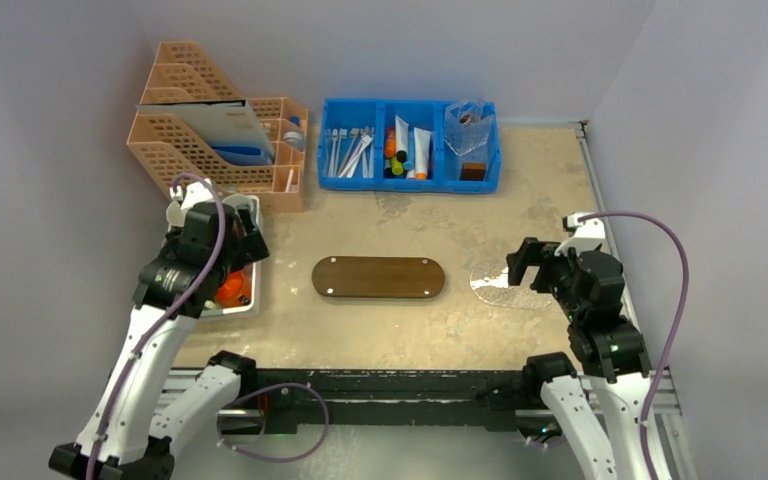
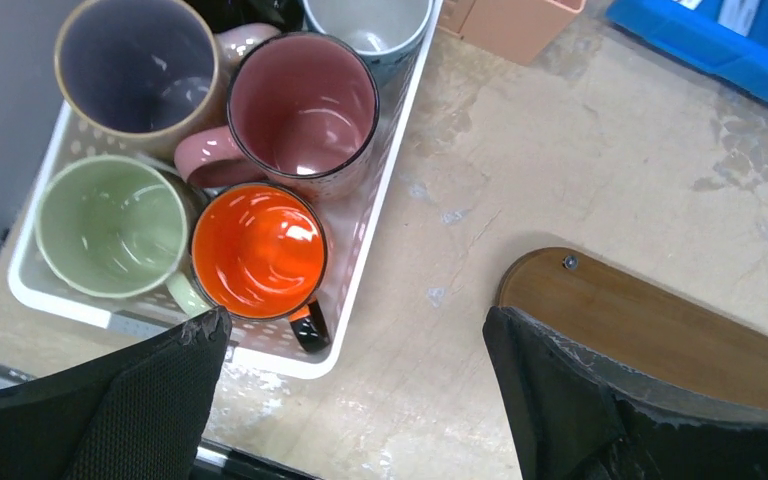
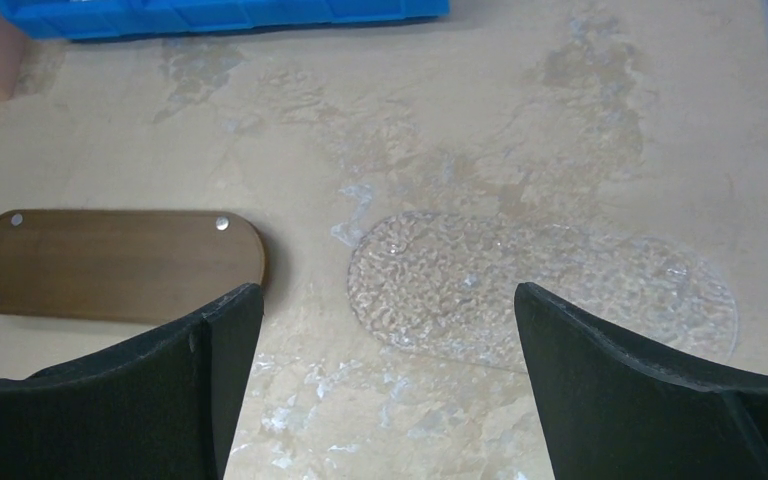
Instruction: Prepare toiletry sets of a toothbrush and toothpaste on the tray
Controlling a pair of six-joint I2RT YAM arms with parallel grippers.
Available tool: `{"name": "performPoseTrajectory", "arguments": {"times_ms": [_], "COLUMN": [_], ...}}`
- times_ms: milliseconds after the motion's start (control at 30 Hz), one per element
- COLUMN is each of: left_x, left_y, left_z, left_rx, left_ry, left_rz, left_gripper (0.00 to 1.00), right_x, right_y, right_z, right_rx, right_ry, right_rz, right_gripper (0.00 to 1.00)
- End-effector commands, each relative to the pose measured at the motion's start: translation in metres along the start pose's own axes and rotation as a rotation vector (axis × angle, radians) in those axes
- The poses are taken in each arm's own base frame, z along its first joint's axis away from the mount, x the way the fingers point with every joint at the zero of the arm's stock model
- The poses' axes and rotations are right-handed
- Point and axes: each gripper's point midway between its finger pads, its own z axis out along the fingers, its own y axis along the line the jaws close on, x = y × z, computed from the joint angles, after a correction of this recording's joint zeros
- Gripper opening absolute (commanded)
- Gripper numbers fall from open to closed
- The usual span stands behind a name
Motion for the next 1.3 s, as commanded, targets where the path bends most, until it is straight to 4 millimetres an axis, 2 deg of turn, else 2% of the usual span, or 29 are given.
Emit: {"name": "performPoseTrajectory", "arguments": {"times_ms": [0, 233, 367, 567, 667, 933, 1067, 1167, 1267], "left_x": [0.004, 0.031, 0.036, 0.056, 0.059, 0.071, 0.072, 0.073, 0.074], "left_y": [0.002, 0.009, 0.019, 0.03, 0.029, 0.041, 0.039, 0.042, 0.044], "left_z": [0.012, 0.037, 0.046, 0.072, 0.08, 0.098, 0.108, 0.112, 0.117], "left_rx": [-0.083, -0.209, -0.267, -0.289, -0.29, -0.375, -0.364, -0.376, -0.382], "left_ry": [0.021, 0.114, 0.141, 0.222, 0.237, 0.268, 0.257, 0.254, 0.257], "left_rz": [-0.12, -0.202, -0.254, -0.322, -0.31, -0.284, -0.283, -0.267, -0.248], "left_gripper": [1.0, 0.99, 0.93, 0.84, 0.76, 0.66, 0.63, 0.56, 0.53], "right_x": [-0.007, -0.005, -0.004, -0.004, -0.003, -0.004, -0.003, -0.003, -0.002], "right_y": [0.016, 0.018, 0.023, 0.027, 0.03, 0.033, 0.034, 0.034, 0.035], "right_z": [0.004, 0.005, 0.007, 0.004, 0.004, 0.002, 0.003, 0.003, 0.003], "right_rx": [-0.073, -0.079, -0.101, -0.124, -0.138, -0.151, -0.158, -0.157, -0.162], "right_ry": [-0.026, -0.021, -0.024, -0.036, -0.037, -0.044, -0.038, -0.035, -0.033], "right_rz": [-0.007, -0.06, -0.068, -0.083, -0.089, -0.094, -0.095, -0.095, -0.097], "right_gripper": [0.99, 0.99, 0.99, 0.99, 0.99, 0.99, 0.99, 0.99, 0.99]}}
